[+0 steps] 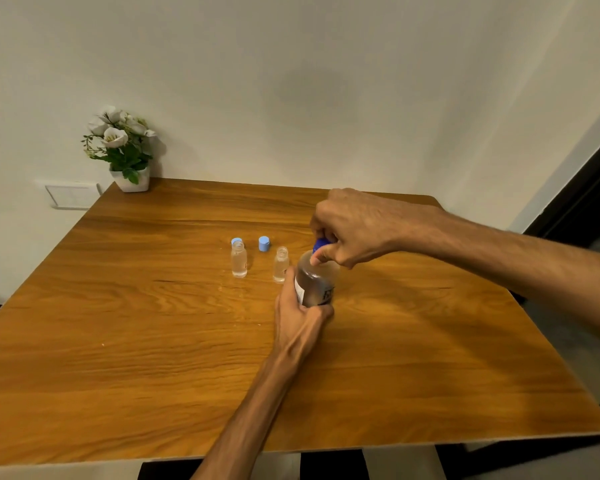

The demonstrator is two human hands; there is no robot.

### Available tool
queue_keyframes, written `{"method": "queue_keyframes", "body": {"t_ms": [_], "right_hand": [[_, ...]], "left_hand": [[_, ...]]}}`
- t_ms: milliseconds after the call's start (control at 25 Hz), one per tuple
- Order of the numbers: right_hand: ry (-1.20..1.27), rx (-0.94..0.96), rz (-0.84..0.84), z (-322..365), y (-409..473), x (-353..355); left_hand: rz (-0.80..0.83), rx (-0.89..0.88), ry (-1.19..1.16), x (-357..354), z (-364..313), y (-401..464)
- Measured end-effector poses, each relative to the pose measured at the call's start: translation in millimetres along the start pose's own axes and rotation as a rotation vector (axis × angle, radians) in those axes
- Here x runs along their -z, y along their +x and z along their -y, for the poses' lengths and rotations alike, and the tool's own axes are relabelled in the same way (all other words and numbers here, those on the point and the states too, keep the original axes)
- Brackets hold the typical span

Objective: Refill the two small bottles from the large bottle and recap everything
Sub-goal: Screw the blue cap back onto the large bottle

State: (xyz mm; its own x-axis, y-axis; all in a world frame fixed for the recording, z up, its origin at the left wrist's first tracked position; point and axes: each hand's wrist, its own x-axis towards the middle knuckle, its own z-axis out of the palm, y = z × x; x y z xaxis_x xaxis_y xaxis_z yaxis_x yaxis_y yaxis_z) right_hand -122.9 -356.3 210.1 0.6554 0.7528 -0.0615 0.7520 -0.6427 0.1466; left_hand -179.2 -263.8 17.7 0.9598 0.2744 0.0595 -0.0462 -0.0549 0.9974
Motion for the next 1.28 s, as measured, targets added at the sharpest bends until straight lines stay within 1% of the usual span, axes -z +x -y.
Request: {"method": "queue_keyframes", "body": {"t_ms": [120, 280, 400, 480, 560, 680, 760, 880, 1040, 1120, 1280], "right_hand": [[-0.048, -0.023, -0.008, 2, 4, -12], [-0.101, -0.114, -0.018, 1, 7, -14], [-0.093, -0.097, -0.048, -4, 2, -14], [-0.090, -0.092, -0.103, -8, -3, -15], [-0.037, -0.076, -0.142, -14, -10, -9], [0.056, 0.063, -0.057, -18, -18, 3], [0.022, 0.125, 0.019, -15, -18, 8], [-0.068, 0.178, 0.067, -10, -19, 10], [-0.100, 0.168, 0.175, -5, -23, 16], [-0.099, 0.186, 0.189, -7, -18, 10], [-0.051, 0.147, 0.236, -12, -12, 6]], "left_hand": [[-0.005, -0.019, -0.020, 0, 1, 0], [-0.004, -0.025, -0.001, 0, -2, -2], [0.011, -0.037, 0.014, 0, -4, -3], [0.014, -0.025, 0.020, 1, -5, -2], [0.007, -0.019, 0.021, 1, -4, -2], [-0.016, -0.036, 0.017, 2, -3, 0], [-0.005, -0.044, 0.022, 3, -2, 1], [-0.001, -0.060, 0.023, 3, 1, 0], [-0.029, -0.120, 0.069, 5, 2, 0], [-0.024, -0.136, 0.090, 6, 2, 0], [-0.032, -0.148, 0.105, 4, 1, -4]]}}
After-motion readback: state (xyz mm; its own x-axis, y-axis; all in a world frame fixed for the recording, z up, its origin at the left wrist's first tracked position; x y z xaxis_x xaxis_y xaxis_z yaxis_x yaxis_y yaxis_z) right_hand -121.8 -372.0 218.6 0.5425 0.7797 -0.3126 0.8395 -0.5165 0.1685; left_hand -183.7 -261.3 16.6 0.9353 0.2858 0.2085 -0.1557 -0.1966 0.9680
